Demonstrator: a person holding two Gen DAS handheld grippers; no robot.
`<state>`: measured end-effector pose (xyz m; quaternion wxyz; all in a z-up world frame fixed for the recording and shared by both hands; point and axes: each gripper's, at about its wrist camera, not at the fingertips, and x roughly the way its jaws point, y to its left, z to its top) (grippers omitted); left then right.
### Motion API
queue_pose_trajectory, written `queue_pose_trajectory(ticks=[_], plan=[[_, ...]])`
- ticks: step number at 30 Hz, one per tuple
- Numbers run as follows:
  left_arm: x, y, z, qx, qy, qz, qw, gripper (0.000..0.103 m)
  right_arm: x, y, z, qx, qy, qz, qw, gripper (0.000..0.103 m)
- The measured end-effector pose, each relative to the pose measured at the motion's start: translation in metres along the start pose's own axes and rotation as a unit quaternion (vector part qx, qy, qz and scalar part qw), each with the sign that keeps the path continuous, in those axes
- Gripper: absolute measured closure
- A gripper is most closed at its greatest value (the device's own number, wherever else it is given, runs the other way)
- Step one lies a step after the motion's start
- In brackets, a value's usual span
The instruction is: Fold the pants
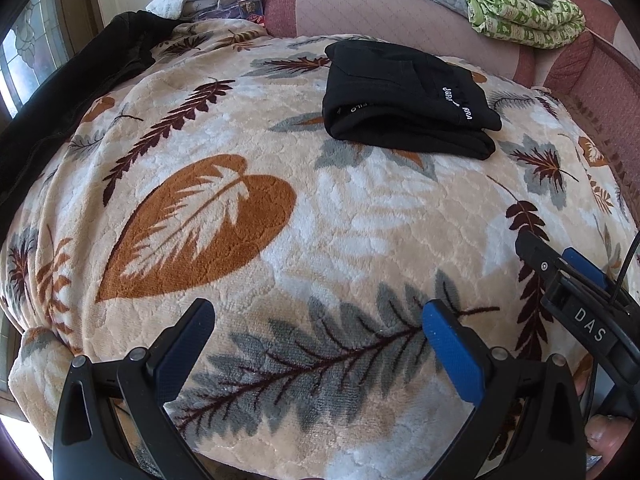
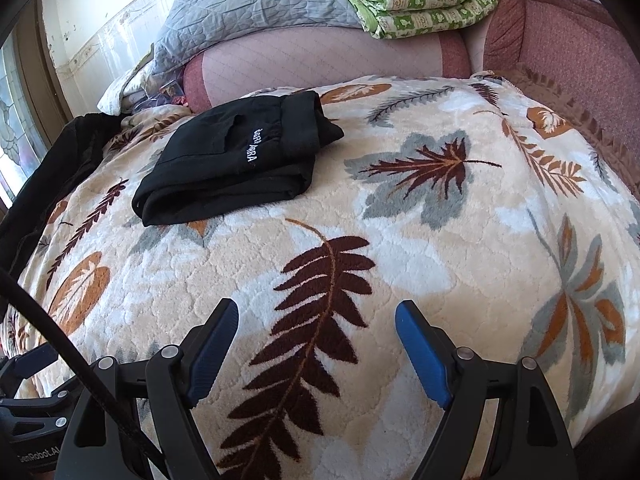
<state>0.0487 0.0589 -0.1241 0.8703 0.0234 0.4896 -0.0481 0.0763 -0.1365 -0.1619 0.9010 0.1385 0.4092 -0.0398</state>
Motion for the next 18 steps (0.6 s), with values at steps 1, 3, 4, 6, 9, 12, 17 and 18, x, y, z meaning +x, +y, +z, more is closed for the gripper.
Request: queue_pose_trajectory(ticks=[1, 3, 4, 6, 9, 12, 17, 18], plan=[[0.0007, -0.0002, 0.0, 0.0, 0.001, 0.0, 1.0, 0.0, 0.0007, 0.0, 0.0, 0.0, 0.001, -0.001, 1.0, 0.018], [0.003, 0.0, 0.0003, 0.0, 0.003, -0.001, 1.0, 0.0, 0.0014, 0.0003, -0.0001, 0.0, 0.002, -0.002, 1.0, 0.018], [0.0038, 0.0002, 0.0004, 0.0, 0.004, -0.001, 1.0, 0.0, 0.0019, 0.0005, -0.0001, -0.001, 0.001, -0.003, 1.0, 0.017], [0.0045, 0.0002, 0.0004, -0.001, 0.005, -0.001, 1.0, 0.0, 0.0021, 0.0011, -0.0001, -0.002, 0.001, -0.004, 1.0, 0.017], [0.0059, 0.0006, 0.0005, -0.001, 0.007, -0.001, 1.0, 0.0, 0.0027, 0.0012, -0.0001, -0.002, 0.0, -0.005, 1.0, 0.017], [0.0071, 0.0003, 0.0004, 0.0, 0.009, -0.001, 1.0, 0.0, 0.0038, 0.0013, 0.0006, -0.003, 0.0, -0.007, 1.0, 0.017], [0.0094, 0.0002, 0.0004, 0.001, 0.012, -0.001, 0.9999, 0.0, 0.0046, 0.0015, 0.0011, -0.004, -0.001, -0.007, 1.0, 0.017], [0.0093, 0.0001, 0.0004, 0.001, 0.012, -0.002, 0.9999, 0.0, 0.0041, 0.0018, 0.0004, -0.003, -0.001, -0.007, 1.0, 0.017]])
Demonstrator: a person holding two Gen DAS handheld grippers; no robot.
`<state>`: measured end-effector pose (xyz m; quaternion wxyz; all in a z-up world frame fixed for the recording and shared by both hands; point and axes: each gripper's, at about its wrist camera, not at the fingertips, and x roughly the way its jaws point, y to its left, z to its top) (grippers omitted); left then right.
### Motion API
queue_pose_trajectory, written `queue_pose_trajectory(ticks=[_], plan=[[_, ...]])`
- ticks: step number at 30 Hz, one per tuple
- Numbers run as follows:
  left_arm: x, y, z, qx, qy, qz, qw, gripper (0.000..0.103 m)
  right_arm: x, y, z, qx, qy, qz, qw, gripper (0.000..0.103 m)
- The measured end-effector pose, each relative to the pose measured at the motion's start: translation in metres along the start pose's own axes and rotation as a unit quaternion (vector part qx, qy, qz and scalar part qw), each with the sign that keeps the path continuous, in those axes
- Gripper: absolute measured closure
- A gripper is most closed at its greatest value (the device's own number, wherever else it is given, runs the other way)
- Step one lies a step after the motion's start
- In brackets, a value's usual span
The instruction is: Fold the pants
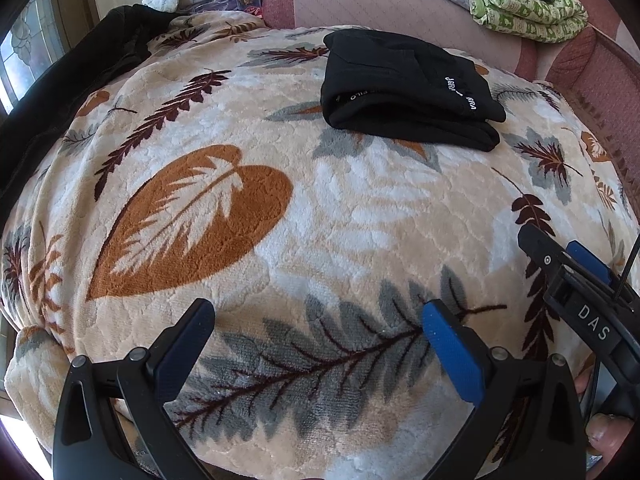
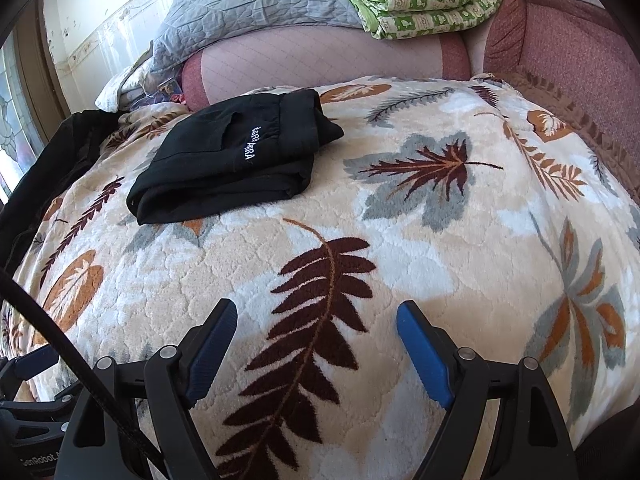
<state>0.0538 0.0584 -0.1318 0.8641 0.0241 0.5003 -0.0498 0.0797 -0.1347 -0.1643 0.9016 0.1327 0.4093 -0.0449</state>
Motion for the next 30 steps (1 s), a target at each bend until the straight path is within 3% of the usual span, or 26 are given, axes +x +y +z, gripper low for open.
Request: queue_pose_trajectory(ticks=[30], plan=[[-0.0067, -0.0024, -0.0013, -0.003, -0.009, 0.002, 1.0, 0.0, -0.0028, 0.0085, -0.0022, -0.016, -0.01, 0.007, 1.0, 0.015]])
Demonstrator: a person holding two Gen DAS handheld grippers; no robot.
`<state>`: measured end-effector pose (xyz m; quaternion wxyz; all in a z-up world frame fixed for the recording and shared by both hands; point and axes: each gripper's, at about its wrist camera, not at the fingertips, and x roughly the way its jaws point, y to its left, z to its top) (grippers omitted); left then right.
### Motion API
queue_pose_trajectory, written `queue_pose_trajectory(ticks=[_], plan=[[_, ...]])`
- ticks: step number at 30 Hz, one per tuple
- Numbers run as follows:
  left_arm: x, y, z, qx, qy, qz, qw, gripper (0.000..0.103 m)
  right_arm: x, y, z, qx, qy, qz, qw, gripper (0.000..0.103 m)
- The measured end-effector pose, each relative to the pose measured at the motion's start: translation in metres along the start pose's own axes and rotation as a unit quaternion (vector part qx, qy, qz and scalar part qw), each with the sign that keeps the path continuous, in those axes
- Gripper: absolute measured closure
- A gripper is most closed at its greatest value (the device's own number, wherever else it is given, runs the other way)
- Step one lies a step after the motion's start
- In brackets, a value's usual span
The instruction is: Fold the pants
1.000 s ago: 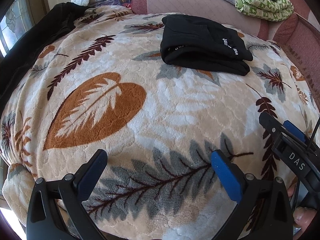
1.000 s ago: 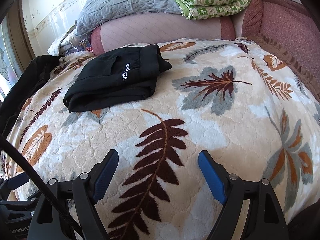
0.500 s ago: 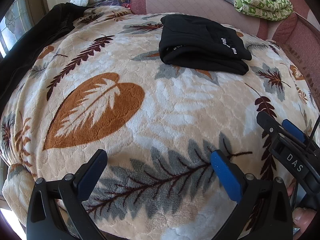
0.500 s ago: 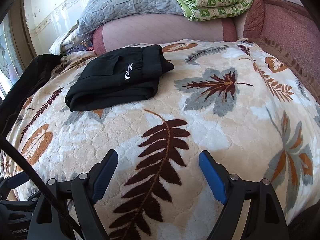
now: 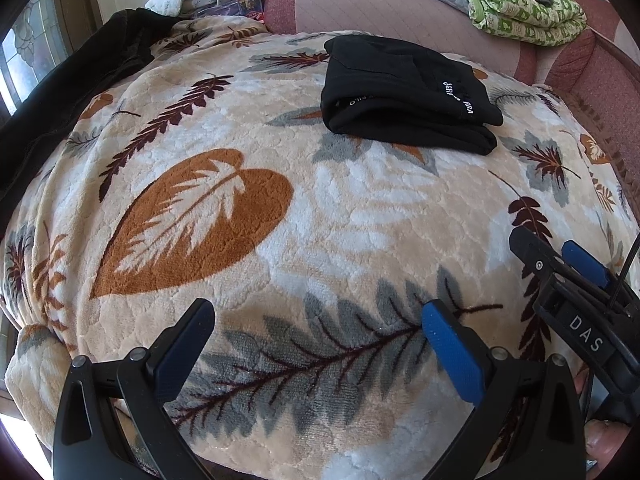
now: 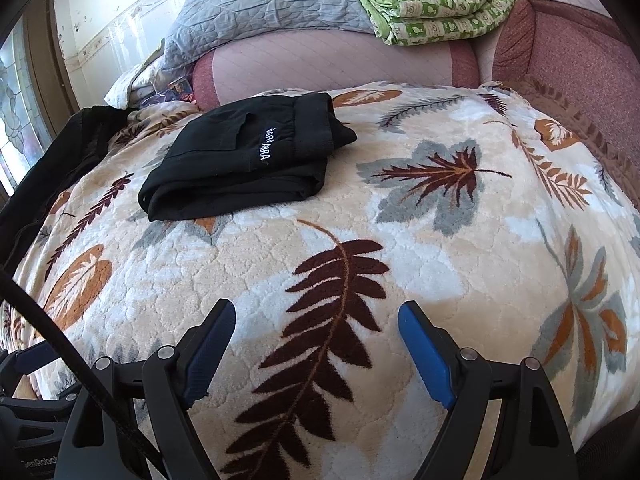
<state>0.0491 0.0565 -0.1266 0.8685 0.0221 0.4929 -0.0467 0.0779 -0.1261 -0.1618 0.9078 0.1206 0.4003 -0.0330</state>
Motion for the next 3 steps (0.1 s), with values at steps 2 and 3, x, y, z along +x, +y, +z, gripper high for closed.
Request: queue_pose_trajectory(ticks=[2, 3], plan=[[0.0003, 0.0008, 0.0003, -0.001, 0.003, -0.003, 1.0, 0.0, -0.0003, 0.0007, -0.0004, -0.002, -0.001, 0.002, 1.0, 0.015], [0.0006, 0.0018, 0.001, -0.002, 0.003, -0.005, 1.0, 0.0, -0.0002, 0.0012, -0.0007, -0.003, -0.001, 0.002, 1.0, 0.015]])
